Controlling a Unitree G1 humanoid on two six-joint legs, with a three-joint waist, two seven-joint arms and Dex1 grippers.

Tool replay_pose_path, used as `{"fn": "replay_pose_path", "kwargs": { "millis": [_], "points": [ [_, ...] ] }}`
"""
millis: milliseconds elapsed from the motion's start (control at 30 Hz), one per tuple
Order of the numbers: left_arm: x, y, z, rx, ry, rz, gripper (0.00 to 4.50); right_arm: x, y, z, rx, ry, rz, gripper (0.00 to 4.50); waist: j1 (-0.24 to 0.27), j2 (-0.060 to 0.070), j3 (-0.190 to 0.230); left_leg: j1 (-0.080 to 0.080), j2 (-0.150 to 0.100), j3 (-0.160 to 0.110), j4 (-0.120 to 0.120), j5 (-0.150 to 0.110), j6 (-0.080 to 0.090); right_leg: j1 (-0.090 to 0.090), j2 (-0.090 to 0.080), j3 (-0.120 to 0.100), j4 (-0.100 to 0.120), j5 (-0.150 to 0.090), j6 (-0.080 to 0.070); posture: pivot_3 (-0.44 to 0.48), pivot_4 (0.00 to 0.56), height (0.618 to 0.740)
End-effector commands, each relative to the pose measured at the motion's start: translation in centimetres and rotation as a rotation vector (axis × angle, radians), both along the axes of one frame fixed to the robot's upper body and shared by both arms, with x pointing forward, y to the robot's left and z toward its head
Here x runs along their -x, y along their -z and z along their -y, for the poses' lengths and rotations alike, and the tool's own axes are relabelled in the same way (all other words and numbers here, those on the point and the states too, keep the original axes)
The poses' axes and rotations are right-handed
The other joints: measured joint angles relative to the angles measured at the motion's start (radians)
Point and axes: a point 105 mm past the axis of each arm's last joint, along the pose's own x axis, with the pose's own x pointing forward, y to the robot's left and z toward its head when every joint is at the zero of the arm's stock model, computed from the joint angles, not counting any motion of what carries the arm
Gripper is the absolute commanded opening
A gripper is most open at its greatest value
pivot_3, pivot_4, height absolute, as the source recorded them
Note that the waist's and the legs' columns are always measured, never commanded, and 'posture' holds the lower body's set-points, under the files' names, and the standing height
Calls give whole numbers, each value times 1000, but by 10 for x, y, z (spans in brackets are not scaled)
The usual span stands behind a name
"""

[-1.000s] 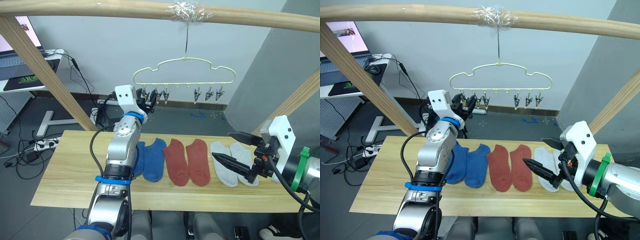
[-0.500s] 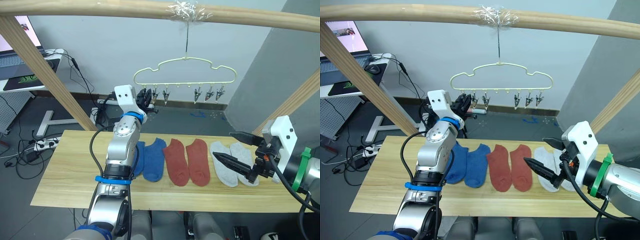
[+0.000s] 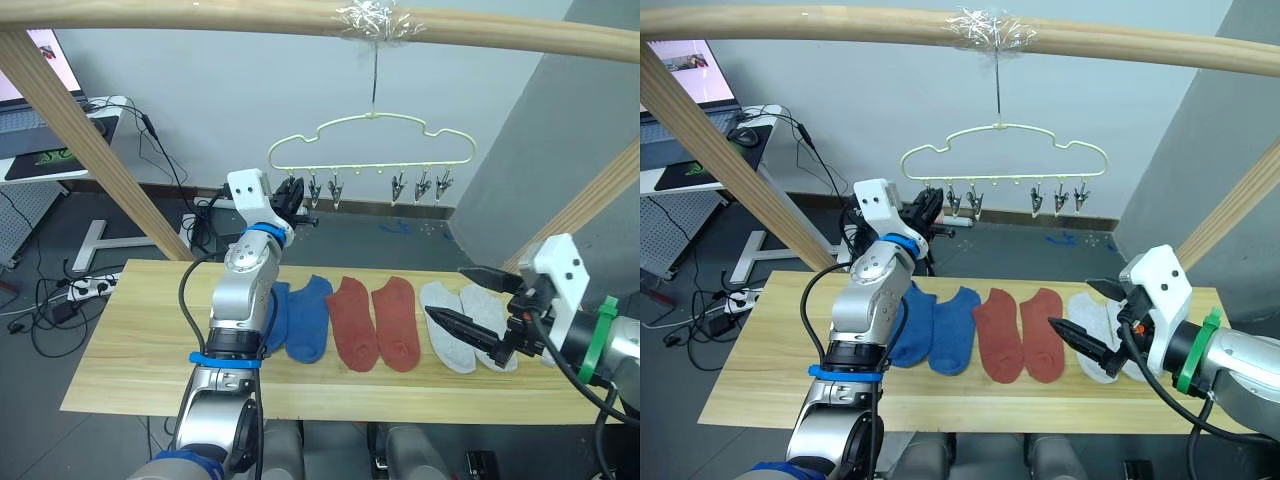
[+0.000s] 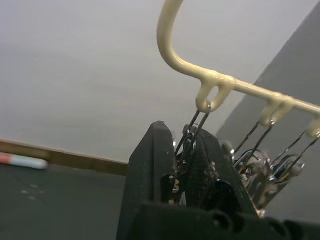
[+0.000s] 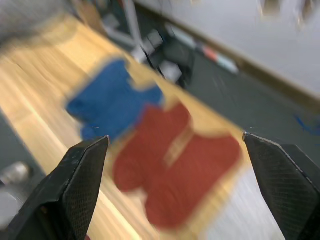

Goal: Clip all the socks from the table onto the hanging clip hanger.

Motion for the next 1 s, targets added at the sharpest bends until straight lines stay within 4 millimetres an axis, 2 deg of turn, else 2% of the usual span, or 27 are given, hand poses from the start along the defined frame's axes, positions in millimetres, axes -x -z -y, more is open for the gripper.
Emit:
{"fn": "replay_pose_path", "kwargs": {
  "millis": [33, 233, 400, 567, 700, 867, 1000],
  "points": [
    [11, -33, 7, 103, 127, 42, 248, -25, 26, 38, 142, 195, -40, 4500, -1, 0, 3, 0, 0, 0, 0, 0, 0, 0, 0, 0, 0, 0, 0, -24, 259, 740],
    [19, -47, 9, 187, 225, -5, 248, -49, 67, 64, 265, 289, -137, 4500, -1, 2, 9, -1, 0, 0, -1, 0, 0, -2, 0, 0, 0, 0, 1, -6, 265, 740],
    [19, -51, 9, 239, 247, -50, 248, -74, 87, 76, 299, 325, -157, 4500, -1, 1, 12, -3, 0, 0, 0, 0, 0, -3, 0, 0, 0, 0, 1, 7, 269, 740],
    [20, -50, 11, 211, 253, -74, 248, -93, 110, 98, 341, 385, -203, 4500, 5, 2, 16, -3, 0, 0, 0, 0, 0, -3, 0, -1, 0, 0, 1, 21, 272, 740],
    [21, -49, 10, 205, 248, -85, 248, -103, 119, 106, 358, 409, -212, 4500, 4, 3, 19, -3, 0, 0, -1, 0, 0, -3, 0, 0, 0, 2, -3, 31, 272, 740],
    [22, -49, 10, 200, 245, -86, 248, -115, 128, 108, 337, 416, -224, 4500, 4, 5, 23, -3, 0, 0, -1, 0, 0, -3, 0, -1, 0, 2, -3, 49, 275, 740],
    [23, -48, 10, 200, 248, -98, 248, -117, 137, 110, 325, 425, -260, 4500, 4, 4, 26, -3, 0, 0, 0, 0, -1, -3, 0, -1, 0, 2, -4, 53, 275, 740]
  ]
}}
